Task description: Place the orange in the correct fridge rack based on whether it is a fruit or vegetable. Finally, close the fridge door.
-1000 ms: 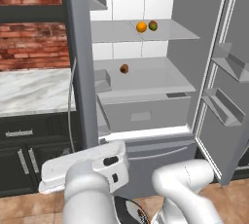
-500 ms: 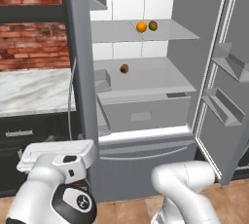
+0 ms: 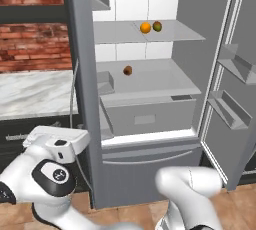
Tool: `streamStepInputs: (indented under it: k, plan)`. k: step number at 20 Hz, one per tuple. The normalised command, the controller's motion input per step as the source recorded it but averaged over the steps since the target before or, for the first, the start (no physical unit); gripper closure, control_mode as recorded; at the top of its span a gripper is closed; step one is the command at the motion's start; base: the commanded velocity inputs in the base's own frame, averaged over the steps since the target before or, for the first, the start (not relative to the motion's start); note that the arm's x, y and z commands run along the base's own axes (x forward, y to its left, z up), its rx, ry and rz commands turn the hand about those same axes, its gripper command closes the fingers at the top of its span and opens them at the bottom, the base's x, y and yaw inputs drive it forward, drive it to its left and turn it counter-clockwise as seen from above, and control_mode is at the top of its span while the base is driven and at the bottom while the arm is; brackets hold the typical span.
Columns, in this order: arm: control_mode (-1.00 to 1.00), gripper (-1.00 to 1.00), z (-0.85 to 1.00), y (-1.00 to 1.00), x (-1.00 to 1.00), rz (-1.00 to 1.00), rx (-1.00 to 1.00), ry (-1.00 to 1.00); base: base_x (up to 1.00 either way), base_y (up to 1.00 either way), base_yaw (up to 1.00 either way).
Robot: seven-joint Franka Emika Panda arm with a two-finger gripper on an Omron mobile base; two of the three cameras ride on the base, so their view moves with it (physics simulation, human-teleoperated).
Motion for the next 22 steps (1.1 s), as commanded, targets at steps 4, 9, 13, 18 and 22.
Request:
streamStepInputs:
  k: [4,9,13,18,22]
  plan:
    - [-1.00,-1.00,-0.10,0.21,0.60,-0.23,-0.03,0.00,0.00,0.00,0.00]
    - [-1.00,-1.00,-0.14,0.25,0.70,-0.25,-0.03,0.00,0.00,0.00,0.00]
    - [-1.00,-1.00,-0.19,0.33,0.68,-0.25,-0.03,0.00,0.00,0.00,0.00]
    - [-1.00,-1.00,-0.21,0.35,0.70,-0.26,-0.01,0.00,0.00,0.00,0.00]
    - [-1.00,-1.00,-0.05,-0.06,0.44,-0.14,0.00,0.00,0.00,0.00,0.00]
